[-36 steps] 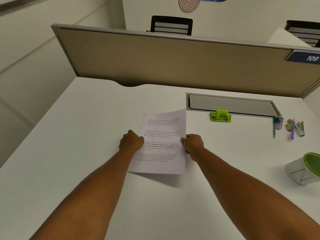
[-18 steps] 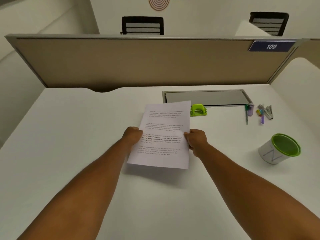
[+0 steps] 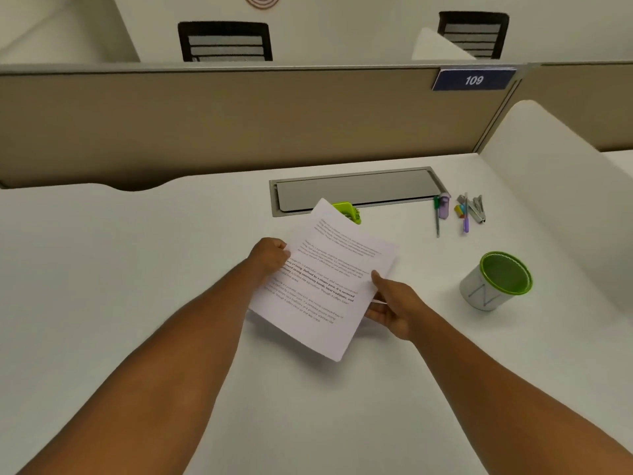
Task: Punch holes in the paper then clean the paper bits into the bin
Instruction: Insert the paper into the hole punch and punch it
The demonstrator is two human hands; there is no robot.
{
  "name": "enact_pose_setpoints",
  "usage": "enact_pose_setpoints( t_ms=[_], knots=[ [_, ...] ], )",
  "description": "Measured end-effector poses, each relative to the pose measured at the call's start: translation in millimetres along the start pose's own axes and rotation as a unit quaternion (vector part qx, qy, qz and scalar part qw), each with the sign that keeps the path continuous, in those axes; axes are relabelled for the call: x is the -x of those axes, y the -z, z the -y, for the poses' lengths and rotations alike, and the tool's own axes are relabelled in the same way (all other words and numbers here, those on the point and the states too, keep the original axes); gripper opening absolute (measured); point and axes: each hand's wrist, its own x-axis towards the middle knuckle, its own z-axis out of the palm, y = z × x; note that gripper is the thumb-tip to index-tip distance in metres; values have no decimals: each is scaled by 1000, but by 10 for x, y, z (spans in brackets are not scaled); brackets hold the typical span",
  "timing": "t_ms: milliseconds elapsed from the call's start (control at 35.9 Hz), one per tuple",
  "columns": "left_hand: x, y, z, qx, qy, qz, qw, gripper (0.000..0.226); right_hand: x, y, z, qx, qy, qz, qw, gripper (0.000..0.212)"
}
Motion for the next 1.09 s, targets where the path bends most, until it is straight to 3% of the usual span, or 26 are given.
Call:
enact_pose_setpoints(
  t_ms=[251,529,641,1086],
  knots=[
    [-254,-302,-264,-73,3,86,994,37,-37,319,-50,-31,-6,0,999,20],
    [-584,-366,-568,-92,-8,131,987,41,-102,386,-143,-119,52,-81,988,24],
    [-677,-262,-553,-110,9,125,986,51,-117,344,-135,-142,66,-105,982,29],
    [-847,-213,-429,-114,-60,20,991,23,-188,-105,-128,-174,94,-177,964,10]
  ],
)
